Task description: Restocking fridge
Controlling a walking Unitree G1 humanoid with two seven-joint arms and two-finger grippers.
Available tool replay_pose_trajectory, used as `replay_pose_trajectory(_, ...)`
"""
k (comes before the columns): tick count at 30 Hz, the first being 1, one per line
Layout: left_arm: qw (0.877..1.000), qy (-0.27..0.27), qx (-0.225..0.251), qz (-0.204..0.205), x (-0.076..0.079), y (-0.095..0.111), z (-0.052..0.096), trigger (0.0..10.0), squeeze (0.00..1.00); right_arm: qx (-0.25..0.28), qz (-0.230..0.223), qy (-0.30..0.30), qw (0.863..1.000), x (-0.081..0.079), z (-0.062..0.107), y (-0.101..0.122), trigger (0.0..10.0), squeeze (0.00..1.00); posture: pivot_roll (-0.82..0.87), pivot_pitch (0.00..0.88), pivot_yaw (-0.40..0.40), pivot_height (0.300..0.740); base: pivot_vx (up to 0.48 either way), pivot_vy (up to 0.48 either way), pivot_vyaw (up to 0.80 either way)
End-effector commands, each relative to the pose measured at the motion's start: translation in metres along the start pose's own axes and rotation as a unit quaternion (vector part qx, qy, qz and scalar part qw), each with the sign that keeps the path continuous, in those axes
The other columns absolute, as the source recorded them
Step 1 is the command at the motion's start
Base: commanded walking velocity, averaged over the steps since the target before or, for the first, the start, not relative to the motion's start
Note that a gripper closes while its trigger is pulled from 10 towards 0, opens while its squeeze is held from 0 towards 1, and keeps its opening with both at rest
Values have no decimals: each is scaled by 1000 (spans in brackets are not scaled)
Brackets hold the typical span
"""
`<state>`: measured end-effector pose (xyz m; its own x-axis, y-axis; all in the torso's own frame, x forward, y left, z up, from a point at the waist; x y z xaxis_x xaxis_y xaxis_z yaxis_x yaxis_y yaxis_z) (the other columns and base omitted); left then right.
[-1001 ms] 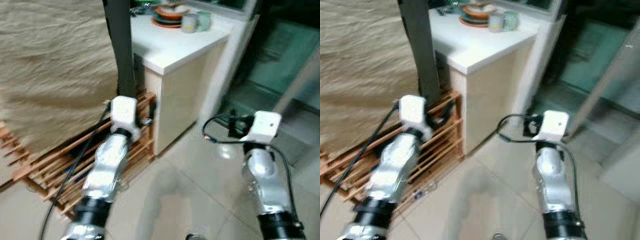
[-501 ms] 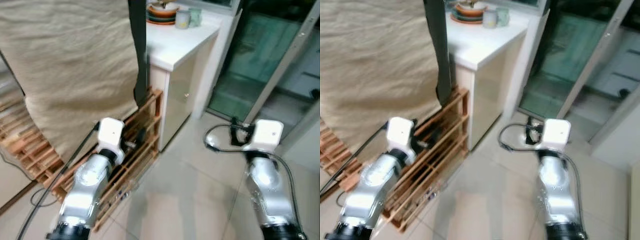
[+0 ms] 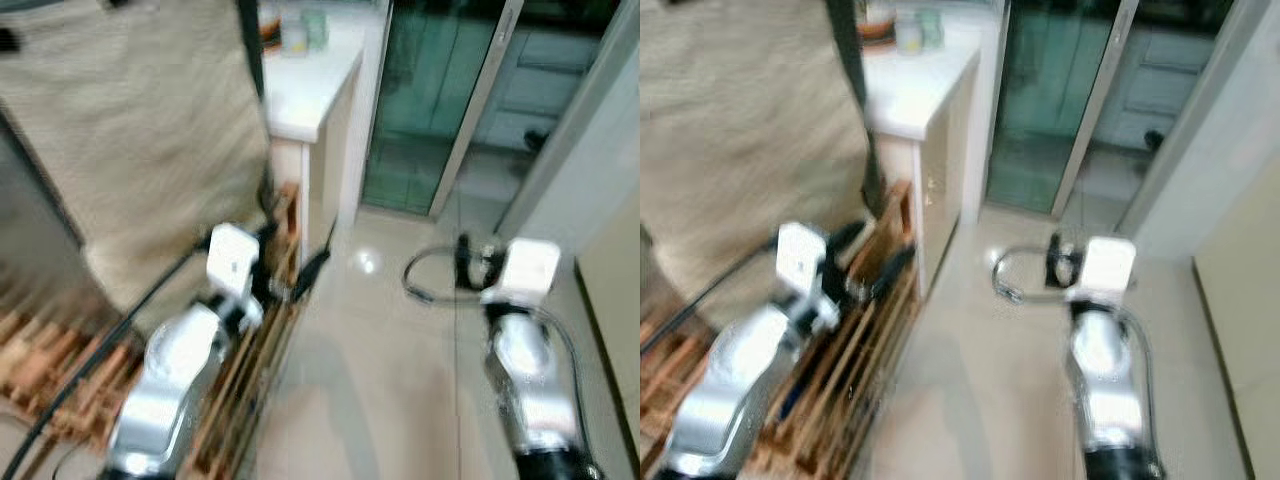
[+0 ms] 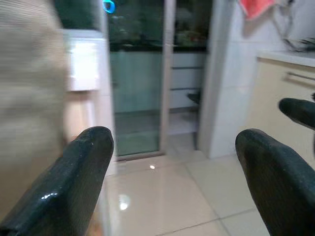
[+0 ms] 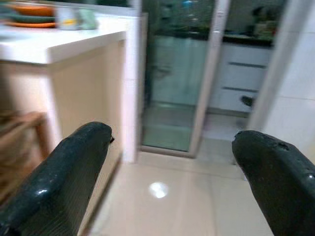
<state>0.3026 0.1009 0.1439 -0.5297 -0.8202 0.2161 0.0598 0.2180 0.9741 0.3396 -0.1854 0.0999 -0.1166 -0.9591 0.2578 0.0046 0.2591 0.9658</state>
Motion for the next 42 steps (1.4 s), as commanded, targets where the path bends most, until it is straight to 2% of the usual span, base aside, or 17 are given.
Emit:
replay_pose_trajectory(1,1000,5,12,-15,5,7,-7,10000,0,7,10,-9,1000,8,-3,3,10000,1000,-68,0,-20,740,0,0,0)
replay_pose_trajectory(3,999,14,14,-26,3,8,-9,10000,0,10,12,-6,1000,7,-3,4,10000,1000,-70,0,-24,740,0,0,0)
replay_pose_trajectory(6,1000,15,13,-9,5,8,-12,10000,0,9,15,-5,1000,8,-3,3,10000,1000,-77,0,-26,740,0,0,0)
replay_pose_trajectory(15,999,25,26,-5,4,13,-20,10000,0,12,14,-3,1000,7,-4,5,10000,1000,-83,0,-20,740,-300,104,0)
replay_pose_trajectory(19,997,41,68,1,1,32,-30,10000,0,15,9,-6,1000,6,-7,7,10000,1000,-86,0,-11,740,0,0,0)
replay_pose_trajectory(24,997,21,68,9,7,35,-28,10000,0,18,8,2,1000,3,-9,9,10000,1000,-86,0,-10,740,0,0,0)
replay_pose_trajectory(27,998,34,61,10,1,30,-25,10000,0,16,9,6,1000,1,-8,8,10000,1000,-83,0,-11,740,0,0,0)
replay_pose_trajectory(28,996,59,66,15,-9,31,-25,10000,0,15,9,8,1000,1,-9,6,10000,1000,-82,0,-11,740,0,0,0)
replay_pose_trajectory(32,994,76,74,18,-15,35,-26,10000,0,15,9,8,1000,1,-9,6,10000,1000,-82,0,-12,740,0,0,0)
replay_pose_trajectory(33,990,103,91,23,-24,43,-27,10000,0,15,8,10,1000,0,-10,7,10000,1000,-83,0,-12,740,0,0,0)
replay_pose_trajectory(36,986,124,107,26,-31,51,-26,10000,0,14,8,13,1000,-1,-10,7,10000,1000,-84,0,-12,740,0,0,0)
replay_pose_trajectory(37,980,154,127,21,-41,63,-25,10000,0,16,6,20,1000,-4,-10,8,10000,1000,-85,0,-15,740,0,0,0)
replay_pose_trajectory(38,978,164,128,15,-44,65,-26,10000,0,19,4,24,1000,-6,-10,9,10000,1000,-85,0,-14,740,0,0,0)
replay_pose_trajectory(42,976,175,131,9,-46,67,-33,10000,0,27,-1,38,999,-12,-9,14,10000,1000,-95,0,-12,740,0,0,0)
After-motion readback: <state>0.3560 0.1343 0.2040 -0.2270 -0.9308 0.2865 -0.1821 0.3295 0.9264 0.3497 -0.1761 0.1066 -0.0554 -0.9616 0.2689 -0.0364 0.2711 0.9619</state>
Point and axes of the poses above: a point about 5 cm out from each wrist's last joint towards the gripper, its own z axis pointing back from the gripper into the wrist, its own y axis along the axis of the wrist's last joint, x = y × z, the point moved 5 cm from there along -z, pointing out of the wrist towards the gripper, and after that the axes turned 15 degrees about z, right-handed, at the moved point
